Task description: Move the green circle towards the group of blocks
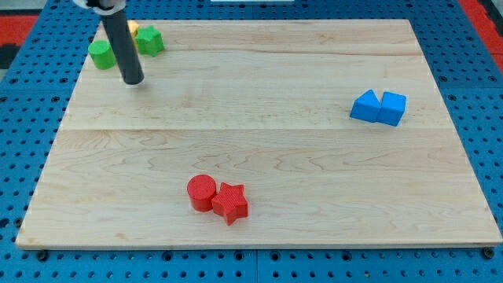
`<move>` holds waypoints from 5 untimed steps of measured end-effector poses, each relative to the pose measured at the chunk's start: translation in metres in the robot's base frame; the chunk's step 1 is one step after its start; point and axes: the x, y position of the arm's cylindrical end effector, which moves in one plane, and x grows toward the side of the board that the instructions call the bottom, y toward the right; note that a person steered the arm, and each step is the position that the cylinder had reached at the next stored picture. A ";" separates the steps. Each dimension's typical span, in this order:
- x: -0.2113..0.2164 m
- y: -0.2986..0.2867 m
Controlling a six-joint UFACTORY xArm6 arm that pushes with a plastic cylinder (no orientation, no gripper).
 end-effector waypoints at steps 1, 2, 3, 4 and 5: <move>-0.002 -0.056; -0.021 -0.055; -0.042 -0.039; -0.045 -0.014; -0.023 0.087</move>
